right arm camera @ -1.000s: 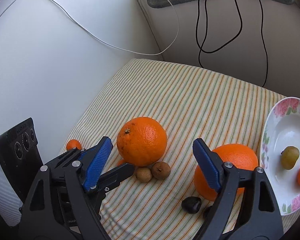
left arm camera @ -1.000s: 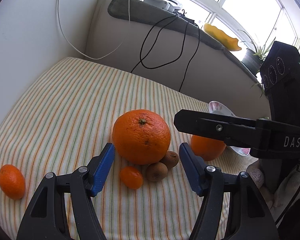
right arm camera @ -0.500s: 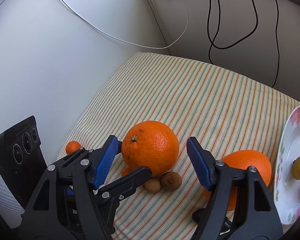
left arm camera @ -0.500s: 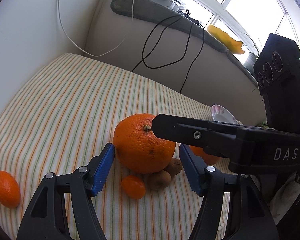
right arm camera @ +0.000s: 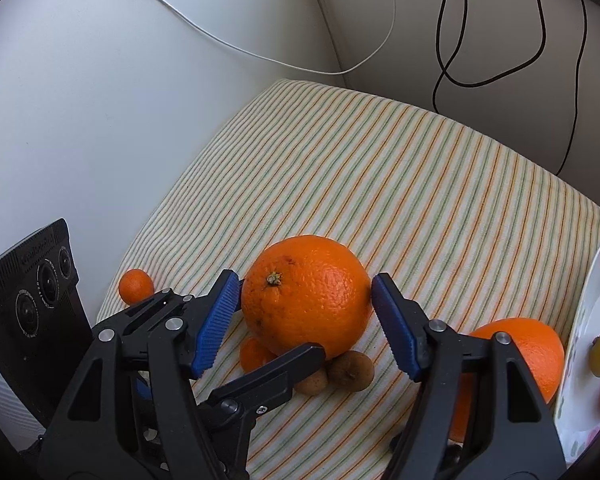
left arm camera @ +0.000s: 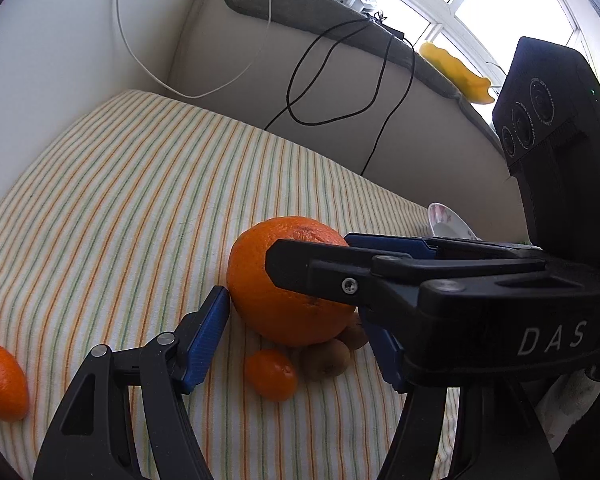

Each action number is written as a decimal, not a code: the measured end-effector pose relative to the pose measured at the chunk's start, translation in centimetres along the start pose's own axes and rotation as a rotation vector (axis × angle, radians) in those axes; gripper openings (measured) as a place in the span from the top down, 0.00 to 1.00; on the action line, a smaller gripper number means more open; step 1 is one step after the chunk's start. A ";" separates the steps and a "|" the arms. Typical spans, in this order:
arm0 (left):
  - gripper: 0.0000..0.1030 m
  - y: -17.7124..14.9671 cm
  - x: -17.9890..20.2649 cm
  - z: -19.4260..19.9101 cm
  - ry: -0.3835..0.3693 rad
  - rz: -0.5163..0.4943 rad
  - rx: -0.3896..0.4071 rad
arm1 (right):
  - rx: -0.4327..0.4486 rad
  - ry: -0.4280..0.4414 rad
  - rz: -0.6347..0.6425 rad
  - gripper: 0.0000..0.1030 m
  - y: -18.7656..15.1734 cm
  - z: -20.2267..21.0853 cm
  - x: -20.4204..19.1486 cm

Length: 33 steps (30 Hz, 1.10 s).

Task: Organize fruits
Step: 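Close both tools on opposite sides of the large orange, then lift the large orange with both tools and carry it over the plate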

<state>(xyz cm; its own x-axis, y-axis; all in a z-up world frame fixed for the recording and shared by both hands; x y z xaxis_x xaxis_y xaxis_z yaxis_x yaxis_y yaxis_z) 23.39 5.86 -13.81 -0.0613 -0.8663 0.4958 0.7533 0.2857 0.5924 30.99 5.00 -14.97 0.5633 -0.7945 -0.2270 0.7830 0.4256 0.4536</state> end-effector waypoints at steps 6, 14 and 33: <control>0.38 0.3 0.5 0.1 0.015 -0.012 0.009 | -0.011 0.001 -0.012 0.33 0.6 -0.8 0.2; 0.38 0.3 0.9 0.6 0.028 -0.008 0.032 | 0.006 0.006 -0.007 0.34 0.1 0.2 0.4; 0.38 1.6 5.8 1.6 0.007 -0.089 0.079 | 0.102 0.002 -0.024 0.35 -0.7 6.5 2.6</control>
<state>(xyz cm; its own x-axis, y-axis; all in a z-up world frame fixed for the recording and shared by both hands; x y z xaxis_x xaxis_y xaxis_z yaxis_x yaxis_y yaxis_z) 23.24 1.91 -8.97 -0.1208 -0.8926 0.4344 0.6907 0.2387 0.6826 30.20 -0.17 -10.26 0.5457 -0.8028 -0.2405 0.7653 0.3604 0.5334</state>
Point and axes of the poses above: each gripper's, at about its wrist camera, not at the fingertips, and z roughly against the way its jaws point, x to its right, y to its top, the point moved 7 cm from there along -z, roughly the way its jaws point, and after that the axes turned 4 degrees about -y, right-handed, at the moved point
